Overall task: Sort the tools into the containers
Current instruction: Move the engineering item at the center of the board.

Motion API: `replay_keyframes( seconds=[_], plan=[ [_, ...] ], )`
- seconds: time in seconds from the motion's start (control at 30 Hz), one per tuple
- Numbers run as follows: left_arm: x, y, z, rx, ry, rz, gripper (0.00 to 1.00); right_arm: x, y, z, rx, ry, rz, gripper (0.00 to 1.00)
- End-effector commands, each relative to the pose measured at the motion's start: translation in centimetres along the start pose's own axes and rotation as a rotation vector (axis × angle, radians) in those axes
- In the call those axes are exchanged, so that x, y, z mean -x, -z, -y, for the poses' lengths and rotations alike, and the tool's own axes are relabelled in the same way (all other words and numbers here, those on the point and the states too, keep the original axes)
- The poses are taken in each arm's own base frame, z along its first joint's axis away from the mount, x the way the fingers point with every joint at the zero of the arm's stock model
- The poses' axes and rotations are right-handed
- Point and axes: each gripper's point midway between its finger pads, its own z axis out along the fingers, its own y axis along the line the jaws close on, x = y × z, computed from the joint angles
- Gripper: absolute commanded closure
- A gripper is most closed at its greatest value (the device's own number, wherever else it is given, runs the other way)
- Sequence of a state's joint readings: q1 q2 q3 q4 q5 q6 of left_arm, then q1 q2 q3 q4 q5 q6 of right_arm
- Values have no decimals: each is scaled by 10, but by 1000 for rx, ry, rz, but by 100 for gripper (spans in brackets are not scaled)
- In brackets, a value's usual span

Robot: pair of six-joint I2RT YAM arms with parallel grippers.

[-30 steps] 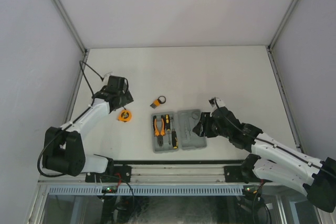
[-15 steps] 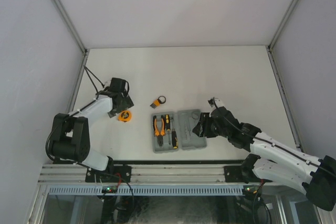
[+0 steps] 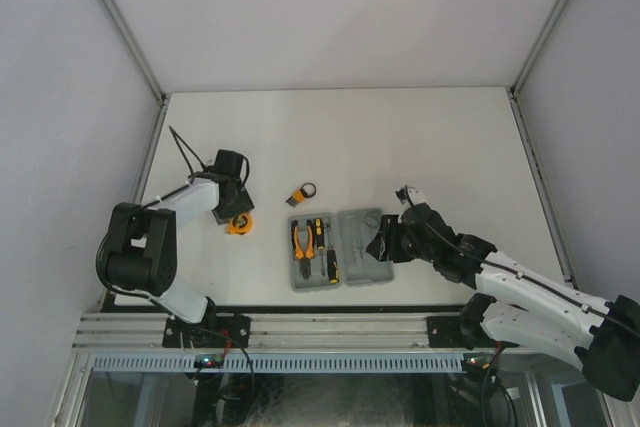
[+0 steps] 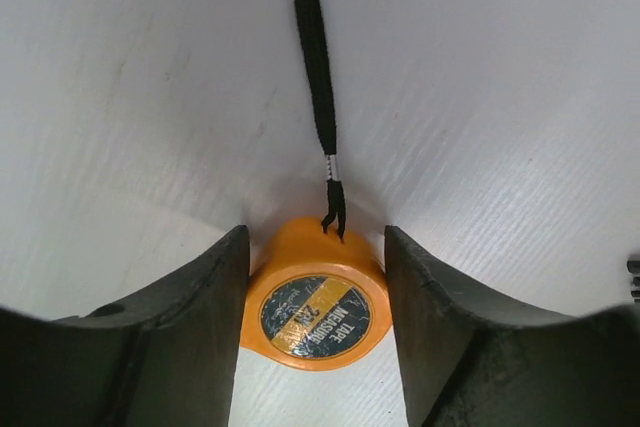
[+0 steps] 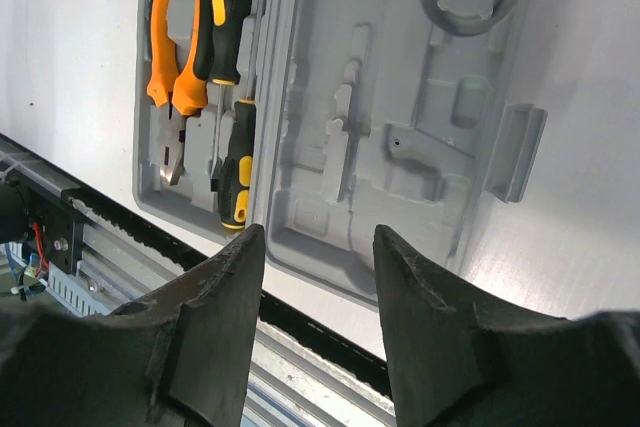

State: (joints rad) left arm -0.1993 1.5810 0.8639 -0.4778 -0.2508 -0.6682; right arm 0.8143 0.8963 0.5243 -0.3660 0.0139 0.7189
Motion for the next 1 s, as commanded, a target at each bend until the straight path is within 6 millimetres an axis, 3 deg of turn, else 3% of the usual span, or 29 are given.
replay_keyframes(
  seconds=[0.0, 0.17, 0.5, 0.67, 0.83, 0.97],
  plan=[
    [10, 4, 27, -115, -37, 2, 46, 4, -1, -8, 29, -3, 17, 53],
    [12, 11, 52, -164, -161, 8, 51, 5, -1, -7, 29, 0, 19, 53],
    [-5, 23, 111, -252, -410, 7, 55, 4, 0, -7, 26, -2, 17, 53],
    [9, 40, 106, -228, -378, 97, 50, 5, 0, -6, 22, -2, 21, 53],
    [30, 69, 88, -209, -296, 228, 43, 6, -2, -8, 29, -2, 23, 52],
    [34, 86, 68, -202, -210, 284, 33, 9, -3, -9, 24, -13, 35, 51]
  ],
)
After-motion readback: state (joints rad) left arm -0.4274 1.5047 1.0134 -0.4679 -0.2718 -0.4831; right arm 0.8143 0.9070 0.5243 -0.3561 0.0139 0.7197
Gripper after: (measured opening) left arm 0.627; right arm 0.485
